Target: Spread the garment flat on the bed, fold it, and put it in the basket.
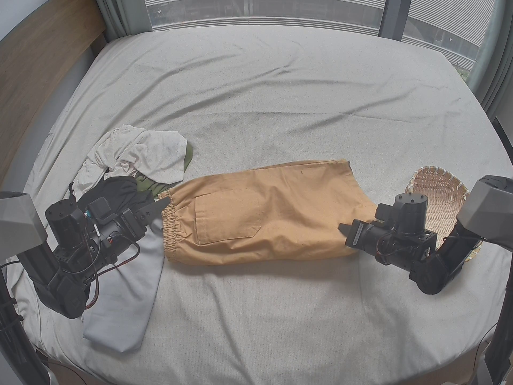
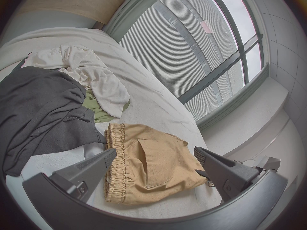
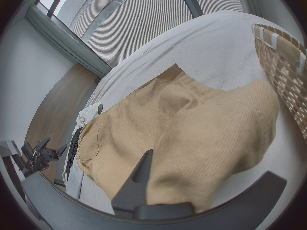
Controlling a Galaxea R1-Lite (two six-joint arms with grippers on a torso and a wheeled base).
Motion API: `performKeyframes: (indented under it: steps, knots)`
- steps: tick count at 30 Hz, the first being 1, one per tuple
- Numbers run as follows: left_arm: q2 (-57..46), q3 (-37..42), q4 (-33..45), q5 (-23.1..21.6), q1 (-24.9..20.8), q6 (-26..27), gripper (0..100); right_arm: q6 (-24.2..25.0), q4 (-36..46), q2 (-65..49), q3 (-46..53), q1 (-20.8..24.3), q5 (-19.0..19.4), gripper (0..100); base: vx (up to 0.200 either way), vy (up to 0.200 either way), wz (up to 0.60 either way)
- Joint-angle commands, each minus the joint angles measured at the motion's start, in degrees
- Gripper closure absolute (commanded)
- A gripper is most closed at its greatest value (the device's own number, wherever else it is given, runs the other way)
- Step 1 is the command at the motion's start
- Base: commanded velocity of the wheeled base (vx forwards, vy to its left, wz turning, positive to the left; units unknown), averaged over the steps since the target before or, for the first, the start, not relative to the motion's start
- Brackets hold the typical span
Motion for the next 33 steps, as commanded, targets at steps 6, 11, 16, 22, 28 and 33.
performKeyframes:
  steps: [6,11,16,22,28,33]
  knots:
    - [1.97,0.14,-0.12,0.01,-0.22,0.08,0,-0.91,-3.23,-1.45,4.68,-0.16,-0.12,100,0.0,0.0,0.0]
    - [1.88,0.14,-0.03,-0.25,-0.13,0.0,0,-0.91,-3.23,-1.36,4.5,-0.07,-0.03,100,0.0,0.0,0.0]
    - [1.8,0.14,-0.12,-0.69,-0.22,0.0,0,-0.82,-3.32,-1.27,4.42,-0.07,-0.2,100,0.0,0.0,0.0]
    - [1.62,0.14,-0.03,-0.69,-0.31,0.0,0,-0.82,-3.32,-1.45,5.73,-0.07,-0.2,0,0.0,0.0,0.0]
    - [1.53,0.05,-0.12,-0.69,-0.31,0.0,0,-1.0,-3.23,-3.3,8.37,0.01,-0.29,0,0.0,0.0,0.0]
    - [1.44,0.05,-0.12,-0.69,-0.4,0.0,0,-1.61,-2.35,-6.37,13.03,0.28,-0.56,0,0.0,0.0,0.0]
